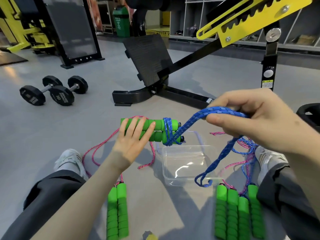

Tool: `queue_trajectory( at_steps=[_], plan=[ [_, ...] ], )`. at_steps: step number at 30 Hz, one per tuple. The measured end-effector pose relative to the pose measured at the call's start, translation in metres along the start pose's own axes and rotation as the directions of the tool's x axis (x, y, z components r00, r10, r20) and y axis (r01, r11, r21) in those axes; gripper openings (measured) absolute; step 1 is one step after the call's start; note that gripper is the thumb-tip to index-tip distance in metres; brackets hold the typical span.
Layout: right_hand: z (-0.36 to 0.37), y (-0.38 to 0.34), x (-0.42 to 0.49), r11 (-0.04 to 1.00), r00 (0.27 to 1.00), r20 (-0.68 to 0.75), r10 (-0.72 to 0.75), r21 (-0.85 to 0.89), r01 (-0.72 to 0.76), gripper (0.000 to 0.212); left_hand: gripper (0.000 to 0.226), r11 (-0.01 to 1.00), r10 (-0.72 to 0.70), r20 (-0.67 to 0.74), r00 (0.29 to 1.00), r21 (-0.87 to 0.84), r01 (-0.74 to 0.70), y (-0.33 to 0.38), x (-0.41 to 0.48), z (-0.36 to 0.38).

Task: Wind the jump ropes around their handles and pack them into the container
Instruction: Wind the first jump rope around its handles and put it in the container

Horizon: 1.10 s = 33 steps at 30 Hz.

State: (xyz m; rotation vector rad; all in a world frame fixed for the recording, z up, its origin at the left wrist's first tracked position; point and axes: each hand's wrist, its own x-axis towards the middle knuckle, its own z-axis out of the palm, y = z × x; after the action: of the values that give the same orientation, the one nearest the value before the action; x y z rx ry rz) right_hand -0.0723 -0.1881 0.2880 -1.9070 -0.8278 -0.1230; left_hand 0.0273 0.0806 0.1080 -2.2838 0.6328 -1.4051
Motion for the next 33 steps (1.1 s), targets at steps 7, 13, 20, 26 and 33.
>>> queue_trajectory(
  at_steps=[7, 13, 20, 26, 33],
  plan=[
    [-0.009, 0.045, 0.011, 0.993, 0.888, -0.451, 0.090, 0.112, -0.043, 0.014, 0.053, 0.968, 0.197, -0.201, 0.960, -0.117, -0.223, 0.018, 0.012, -0.017],
    [-0.003, 0.113, 0.005, 0.883, 0.709, -0.556, 0.433, 0.420, -0.210, 0.021, 0.053, 0.946, 0.167, -0.289, 0.943, -0.222, -0.236, 0.029, 0.024, -0.036],
    [0.055, 0.133, -0.012, 0.692, 0.683, -0.253, 0.685, 0.519, -0.502, 0.034, 0.049, 0.956, -0.012, -0.271, 0.963, -0.284, -0.068, 0.031, 0.030, -0.038],
    [0.102, 0.126, -0.014, 0.683, 0.732, -0.086, 0.676, 0.446, -0.578, 0.027, 0.047, 0.969, -0.155, -0.189, 0.970, -0.223, 0.111, 0.011, 0.026, -0.027],
    [0.108, 0.095, -0.005, 0.758, 0.784, 0.034, 0.619, 0.236, -0.608, 0.026, 0.049, 0.974, -0.220, -0.077, 0.972, -0.069, 0.215, 0.005, 0.025, -0.022]
  ],
)
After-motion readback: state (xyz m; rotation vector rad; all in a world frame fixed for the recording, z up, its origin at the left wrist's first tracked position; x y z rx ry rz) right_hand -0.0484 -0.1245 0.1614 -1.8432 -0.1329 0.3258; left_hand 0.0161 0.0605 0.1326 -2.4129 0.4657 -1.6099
